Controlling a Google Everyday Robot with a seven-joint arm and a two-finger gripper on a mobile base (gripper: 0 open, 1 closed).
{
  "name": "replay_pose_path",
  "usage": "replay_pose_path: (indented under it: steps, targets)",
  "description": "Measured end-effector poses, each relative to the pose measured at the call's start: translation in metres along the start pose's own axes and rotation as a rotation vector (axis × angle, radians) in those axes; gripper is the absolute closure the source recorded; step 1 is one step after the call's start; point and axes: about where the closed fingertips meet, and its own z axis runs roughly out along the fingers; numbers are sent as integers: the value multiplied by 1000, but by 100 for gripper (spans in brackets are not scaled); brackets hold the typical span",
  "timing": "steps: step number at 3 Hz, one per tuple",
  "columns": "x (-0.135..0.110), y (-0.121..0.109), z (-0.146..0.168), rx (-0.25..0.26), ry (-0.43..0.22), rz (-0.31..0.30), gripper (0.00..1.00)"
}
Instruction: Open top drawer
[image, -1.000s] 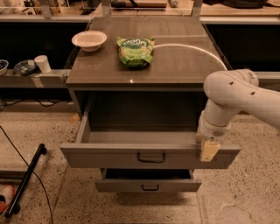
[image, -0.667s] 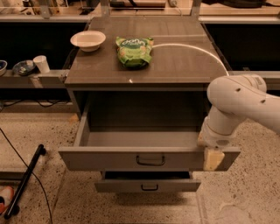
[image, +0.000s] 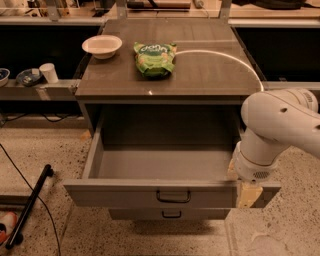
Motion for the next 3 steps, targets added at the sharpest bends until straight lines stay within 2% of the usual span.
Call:
replay_pose_path:
  steps: [1,2,3]
  targets:
    - [-6,3,-14,25,-13,-27,46]
    - [-14,-7,-44,105,-44,-48,30]
    - [-31,-21,-70,201,-82,-82,1]
